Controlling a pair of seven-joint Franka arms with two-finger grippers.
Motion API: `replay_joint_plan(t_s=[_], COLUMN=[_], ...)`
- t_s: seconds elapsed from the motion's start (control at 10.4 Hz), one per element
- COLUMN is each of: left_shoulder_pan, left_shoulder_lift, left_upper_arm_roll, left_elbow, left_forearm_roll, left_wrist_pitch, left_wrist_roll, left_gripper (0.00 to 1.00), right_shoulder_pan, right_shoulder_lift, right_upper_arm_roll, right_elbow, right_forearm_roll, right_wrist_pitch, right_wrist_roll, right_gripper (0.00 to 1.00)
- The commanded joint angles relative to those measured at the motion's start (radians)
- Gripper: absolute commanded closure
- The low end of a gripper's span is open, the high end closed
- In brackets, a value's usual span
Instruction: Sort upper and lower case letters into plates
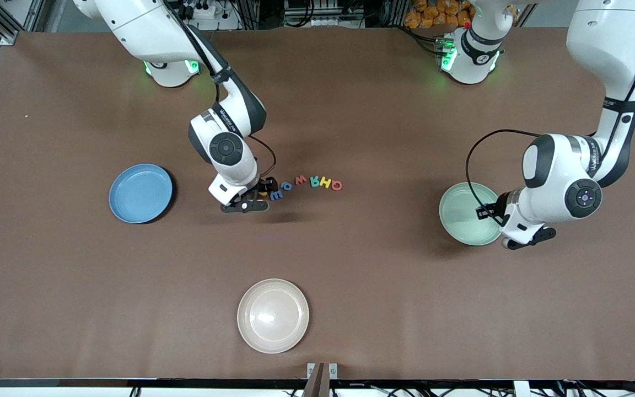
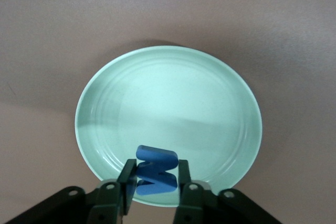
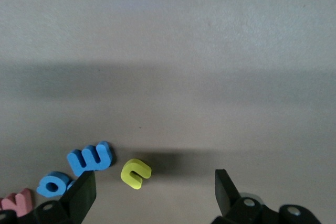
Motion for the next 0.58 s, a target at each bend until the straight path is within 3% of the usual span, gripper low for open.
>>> replay_joint_plan(t_s=[0.0, 0.48], left_shoulder_pan=[0.010, 0.008], left_shoulder_lift=[0.002, -0.027], left_upper_arm_roll=[-0.009, -0.009], left_elbow=[-0.002, 0.006], left_forearm_roll=[-0.008, -0.008], left_wrist_pitch=[0.010, -0.019], left_wrist_roll=[0.002, -0.007], left_gripper=[0.00, 0.00], right_shoulder_pan=[0.027, 0.053], right_shoulder_lift=[0.026, 0.043], right_upper_arm_roll=[-0.005, -0.006], right_elbow=[-0.017, -0.018], right_forearm_roll=[0.012, 0.009], right_wrist_pitch=[0.068, 0.069], right_wrist_roll=[0.061, 0.069], right_gripper=[0.00, 0.00])
